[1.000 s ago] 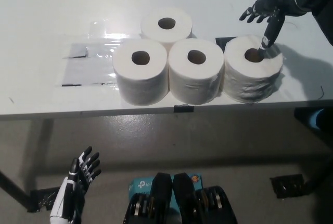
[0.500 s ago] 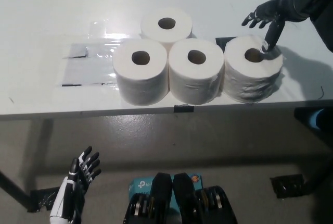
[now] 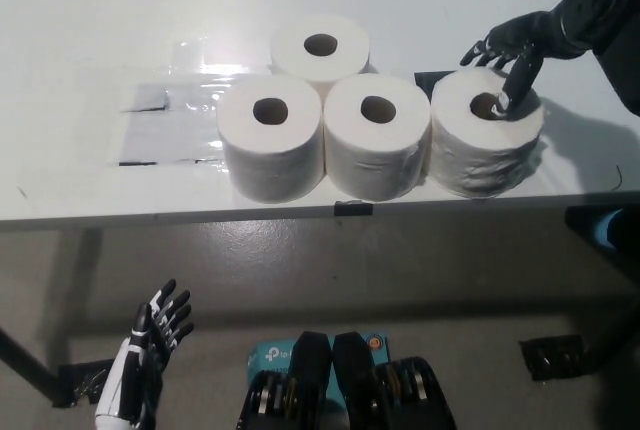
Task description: A few rolls of toilet paper are kept infront of the robot and the robot uses its right hand to lift one of the rolls and and places it on top of the other rolls to stack it.
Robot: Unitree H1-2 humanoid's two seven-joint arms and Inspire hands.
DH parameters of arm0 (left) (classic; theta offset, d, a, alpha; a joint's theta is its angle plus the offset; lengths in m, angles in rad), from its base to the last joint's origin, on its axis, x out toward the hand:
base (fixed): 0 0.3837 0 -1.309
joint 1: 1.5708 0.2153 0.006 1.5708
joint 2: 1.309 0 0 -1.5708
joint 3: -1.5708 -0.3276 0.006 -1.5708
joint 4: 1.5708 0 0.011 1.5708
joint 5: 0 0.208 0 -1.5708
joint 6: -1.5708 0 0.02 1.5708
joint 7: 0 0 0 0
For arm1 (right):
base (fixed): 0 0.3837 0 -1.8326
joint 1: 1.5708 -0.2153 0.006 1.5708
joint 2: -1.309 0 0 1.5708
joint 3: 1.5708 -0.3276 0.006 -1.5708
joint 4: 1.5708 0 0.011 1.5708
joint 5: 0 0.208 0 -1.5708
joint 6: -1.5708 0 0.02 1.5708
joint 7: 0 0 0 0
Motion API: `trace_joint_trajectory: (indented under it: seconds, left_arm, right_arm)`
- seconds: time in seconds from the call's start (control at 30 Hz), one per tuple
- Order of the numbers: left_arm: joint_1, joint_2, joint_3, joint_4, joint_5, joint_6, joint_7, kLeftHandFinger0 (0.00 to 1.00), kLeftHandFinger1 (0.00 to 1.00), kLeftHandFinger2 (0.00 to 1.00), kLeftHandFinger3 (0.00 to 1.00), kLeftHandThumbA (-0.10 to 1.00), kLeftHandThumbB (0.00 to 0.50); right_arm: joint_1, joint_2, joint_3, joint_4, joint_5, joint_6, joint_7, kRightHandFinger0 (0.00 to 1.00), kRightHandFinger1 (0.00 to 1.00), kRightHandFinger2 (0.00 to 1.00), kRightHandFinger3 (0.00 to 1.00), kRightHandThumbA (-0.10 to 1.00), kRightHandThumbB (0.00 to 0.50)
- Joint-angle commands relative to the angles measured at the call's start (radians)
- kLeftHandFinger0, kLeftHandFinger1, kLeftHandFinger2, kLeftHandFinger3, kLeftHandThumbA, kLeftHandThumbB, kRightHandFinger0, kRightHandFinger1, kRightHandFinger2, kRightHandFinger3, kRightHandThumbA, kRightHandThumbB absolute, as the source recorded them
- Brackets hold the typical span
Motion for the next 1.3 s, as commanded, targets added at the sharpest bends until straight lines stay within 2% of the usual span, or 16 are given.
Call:
trace_joint_trajectory:
  seconds: [0.0,0.17,0.43,0.5,0.57,0.6,0.67,0.7,0.77,0.9,0.93,1.07,1.1,1.17,1.23,1.27]
  left_arm:
    - [-0.001,0.007,0.001,-0.026,-0.002,-0.033,-0.014,1.0,1.0,1.0,1.0,1.0,0.009]
    - [-0.003,0.008,0.004,-0.029,-0.006,-0.033,-0.014,1.0,1.0,1.0,1.0,1.0,0.008]
    - [-0.003,0.007,0.009,-0.033,-0.017,-0.039,-0.016,1.0,1.0,1.0,1.0,1.0,0.0]
    - [-0.006,0.004,0.01,-0.036,-0.017,-0.036,-0.013,1.0,1.0,1.0,1.0,1.0,0.0]
    - [-0.006,0.005,0.011,-0.032,-0.019,-0.044,-0.015,1.0,1.0,1.0,1.0,1.0,0.001]
    - [-0.006,0.005,0.012,-0.03,-0.019,-0.047,-0.015,1.0,1.0,1.0,1.0,1.0,0.01]
    - [-0.005,0.005,0.012,-0.032,-0.019,-0.044,-0.015,1.0,1.0,1.0,1.0,1.0,0.014]
    - [-0.005,0.006,0.012,-0.033,-0.021,-0.042,-0.016,1.0,1.0,1.0,1.0,1.0,0.016]
    - [-0.005,0.007,0.012,-0.037,-0.021,-0.033,-0.015,1.0,1.0,1.0,1.0,1.0,0.031]
    - [-0.009,0.007,0.018,-0.039,-0.023,-0.035,-0.012,1.0,1.0,1.0,1.0,1.0,0.036]
    - [-0.008,0.007,0.018,-0.039,-0.022,-0.035,-0.012,1.0,1.0,1.0,1.0,1.0,0.037]
    - [-0.005,0.003,0.02,-0.035,-0.025,-0.039,-0.012,1.0,1.0,1.0,1.0,1.0,0.059]
    - [-0.003,0.003,0.021,-0.033,-0.022,-0.042,-0.011,1.0,1.0,1.0,1.0,1.0,0.055]
    - [0.001,0.002,0.023,-0.032,-0.022,-0.047,-0.011,1.0,1.0,1.0,1.0,1.0,0.033]
    - [0.006,0.0,0.027,-0.033,-0.026,-0.049,-0.01,1.0,1.0,1.0,1.0,1.0,0.031]
    - [0.007,0.0,0.026,-0.032,-0.024,-0.049,-0.01,1.0,1.0,1.0,1.0,1.0,0.03]
  right_arm:
    - [-0.034,0.015,0.014,0.009,-0.034,-0.048,-0.038,1.0,1.0,1.0,1.0,0.94,0.26]
    - [-0.021,0.027,0.013,0.013,-0.038,-0.083,-0.062,1.0,1.0,1.0,1.0,0.91,0.209]
    - [-0.006,0.055,0.036,0.041,-0.082,-0.054,-0.144,1.0,1.0,1.0,1.0,0.74,0.259]
    - [-0.001,0.064,0.044,0.053,-0.092,-0.044,-0.173,0.76,0.82,0.89,0.94,0.63,0.273]
    - [0.005,0.071,0.049,0.054,-0.099,-0.024,-0.201,0.31,0.37,0.47,0.61,0.53,0.257]
    - [0.014,0.074,0.052,0.047,-0.108,-0.008,-0.234,0.11,0.17,0.3,0.6,0.47,0.239]
    - [0.025,0.074,0.067,0.036,-0.13,-0.016,-0.273,0.0,0.04,0.2,0.55,0.4,0.191]
    - [0.032,0.074,0.072,0.025,-0.138,0.0,-0.291,0.0,0.08,0.28,0.76,0.37,0.155]
    - [0.041,0.071,0.084,0.028,-0.153,0.001,-0.315,0.34,0.38,0.5,0.78,0.38,0.083]
    - [0.041,0.068,0.098,0.025,-0.167,0.046,-0.324,0.0,0.08,0.32,0.91,0.33,0.003]
    - [0.044,0.063,0.101,0.019,-0.169,0.044,-0.325,0.14,0.26,0.44,0.94,0.3,0.0]
    - [0.051,0.047,0.115,0.009,-0.18,0.014,-0.344,0.49,0.55,0.61,0.95,0.32,0.0]
    - [0.049,0.047,0.116,0.014,-0.182,0.011,-0.348,0.68,0.71,0.78,1.0,0.33,0.0]
    - [0.048,0.045,0.129,0.014,-0.195,0.006,-0.367,0.71,0.75,0.84,1.0,0.36,0.003]
    - [0.044,0.043,0.129,0.015,-0.194,0.011,-0.372,0.43,0.49,0.69,1.0,0.34,0.005]
    - [0.04,0.04,0.13,0.014,-0.197,0.021,-0.379,0.47,0.55,0.74,1.0,0.32,0.001]
